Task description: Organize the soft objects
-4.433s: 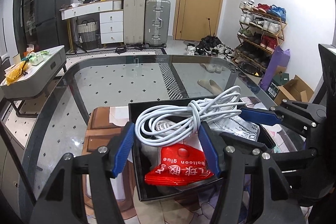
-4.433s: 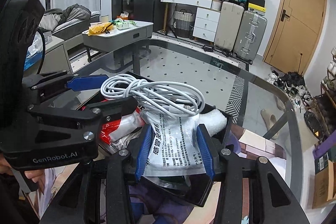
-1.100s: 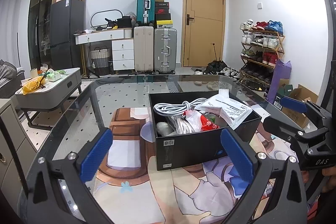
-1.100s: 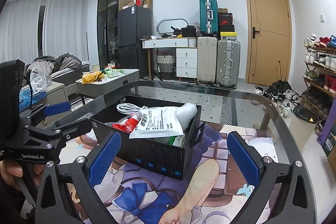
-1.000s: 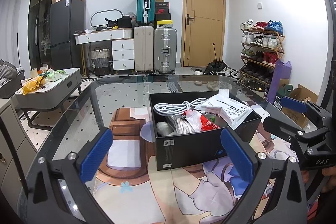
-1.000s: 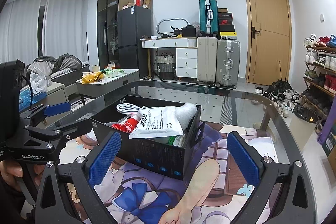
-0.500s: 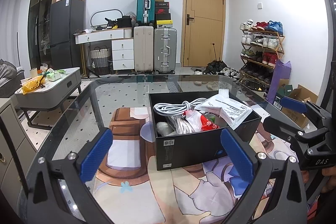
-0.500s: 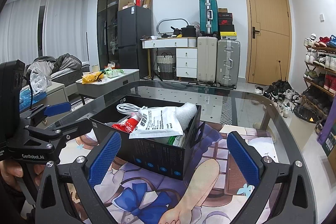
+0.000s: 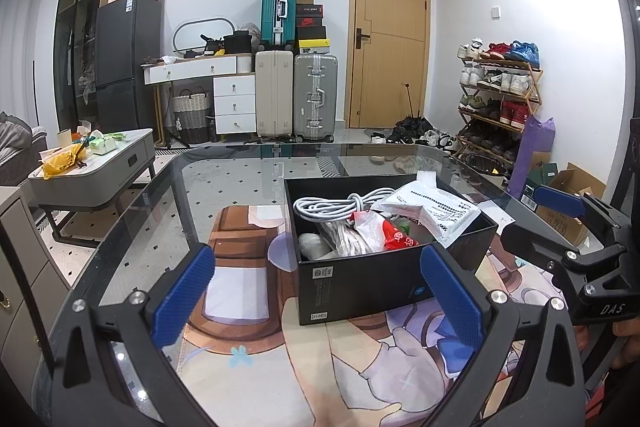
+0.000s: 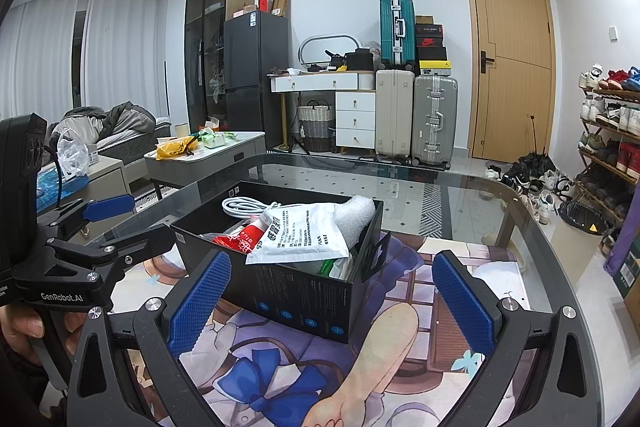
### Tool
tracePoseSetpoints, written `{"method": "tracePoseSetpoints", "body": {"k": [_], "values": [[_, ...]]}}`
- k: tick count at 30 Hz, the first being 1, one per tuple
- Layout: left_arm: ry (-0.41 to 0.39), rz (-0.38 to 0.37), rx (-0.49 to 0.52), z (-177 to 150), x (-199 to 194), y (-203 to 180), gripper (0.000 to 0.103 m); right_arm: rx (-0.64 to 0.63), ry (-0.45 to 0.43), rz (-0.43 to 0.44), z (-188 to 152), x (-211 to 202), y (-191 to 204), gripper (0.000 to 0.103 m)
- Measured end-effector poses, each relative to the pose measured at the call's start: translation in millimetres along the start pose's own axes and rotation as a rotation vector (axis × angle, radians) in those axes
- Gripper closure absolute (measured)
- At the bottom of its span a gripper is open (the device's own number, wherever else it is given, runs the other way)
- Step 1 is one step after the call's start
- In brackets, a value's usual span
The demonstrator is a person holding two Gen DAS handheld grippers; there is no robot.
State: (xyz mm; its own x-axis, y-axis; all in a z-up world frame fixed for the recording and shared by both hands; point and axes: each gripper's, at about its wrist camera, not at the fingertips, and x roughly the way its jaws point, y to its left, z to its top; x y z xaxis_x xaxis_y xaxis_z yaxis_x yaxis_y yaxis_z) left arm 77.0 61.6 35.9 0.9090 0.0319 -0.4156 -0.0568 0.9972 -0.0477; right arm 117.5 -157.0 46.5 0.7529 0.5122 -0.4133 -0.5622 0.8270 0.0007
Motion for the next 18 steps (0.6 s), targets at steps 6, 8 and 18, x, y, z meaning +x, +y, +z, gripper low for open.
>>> {"method": "tracePoseSetpoints", "body": {"k": [6, 8, 18], "values": [[-0.001, 0.0, -0.001, -0.2, -0.1, -0.8, 0.0, 0.0, -0.001, 0.0, 0.0, 0.0, 0.0, 0.001], [-0.001, 0.0, 0.0, 0.1, 0.0, 0.1, 0.0, 0.0, 0.0, 0.0, 0.0, 0.0, 0.1, 0.001], [-0.004, 0.002, 0.0, -0.8, -0.8, -1.1, 0.0, 0.0, 0.0, 0.0, -0.1, 0.0, 0.2, 0.001]]}}
